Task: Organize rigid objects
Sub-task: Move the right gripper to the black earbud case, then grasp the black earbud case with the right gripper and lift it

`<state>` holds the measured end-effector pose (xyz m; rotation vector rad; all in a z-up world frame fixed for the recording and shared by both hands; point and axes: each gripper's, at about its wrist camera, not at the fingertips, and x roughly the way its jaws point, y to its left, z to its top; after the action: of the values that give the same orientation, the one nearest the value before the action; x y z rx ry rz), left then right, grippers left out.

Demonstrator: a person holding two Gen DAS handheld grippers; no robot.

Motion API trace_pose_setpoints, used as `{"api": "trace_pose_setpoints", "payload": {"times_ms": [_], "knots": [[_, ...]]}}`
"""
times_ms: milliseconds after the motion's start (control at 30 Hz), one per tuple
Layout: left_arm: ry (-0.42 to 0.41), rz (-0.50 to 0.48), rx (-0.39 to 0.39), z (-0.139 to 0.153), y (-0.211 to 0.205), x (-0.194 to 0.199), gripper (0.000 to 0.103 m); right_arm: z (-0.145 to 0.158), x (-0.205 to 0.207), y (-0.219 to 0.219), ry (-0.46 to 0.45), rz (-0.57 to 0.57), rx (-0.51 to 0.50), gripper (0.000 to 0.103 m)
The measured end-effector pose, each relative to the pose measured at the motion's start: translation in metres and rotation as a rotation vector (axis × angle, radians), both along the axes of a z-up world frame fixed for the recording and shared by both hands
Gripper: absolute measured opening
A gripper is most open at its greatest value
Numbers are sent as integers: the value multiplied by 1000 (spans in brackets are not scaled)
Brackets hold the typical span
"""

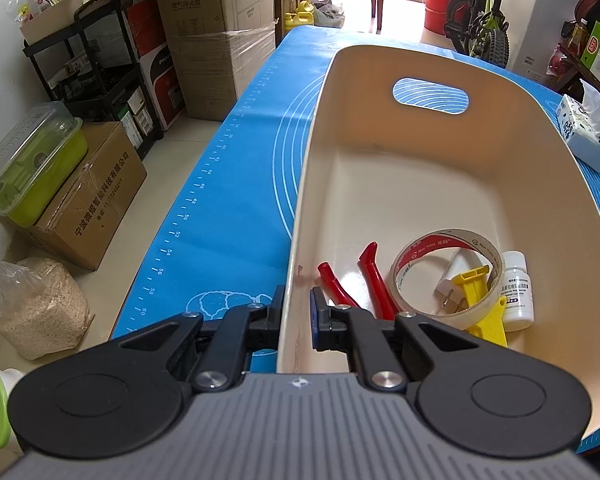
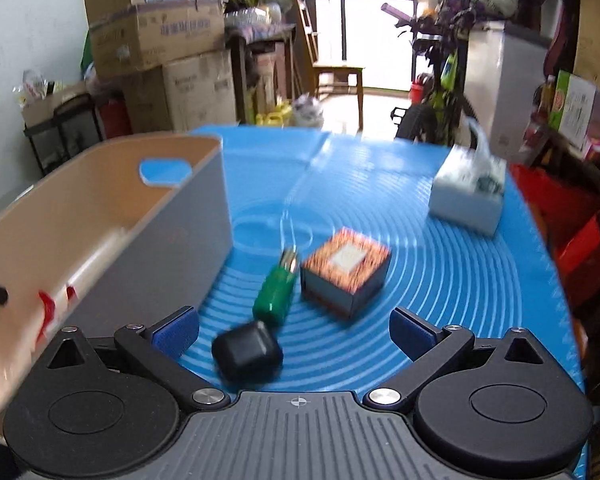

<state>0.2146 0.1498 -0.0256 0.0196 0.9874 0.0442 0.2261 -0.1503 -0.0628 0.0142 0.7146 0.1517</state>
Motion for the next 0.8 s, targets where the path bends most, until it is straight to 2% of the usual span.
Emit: {"api": "trace_pose_setpoints", "payload": {"times_ms": [167,400,667,800], "knots": [[0,0,1,0,0,0,13,-22,5,5,27,34,-38,100],[1,0,3,0,0,0,13,-33,14,17,24,85,-66,100],[1,-1,3,2,1,1,13,-46,19,38,49,166,-136,83],[1,-3,3,2,0,1,13,-46,17,40,42,175,-116,75]]}}
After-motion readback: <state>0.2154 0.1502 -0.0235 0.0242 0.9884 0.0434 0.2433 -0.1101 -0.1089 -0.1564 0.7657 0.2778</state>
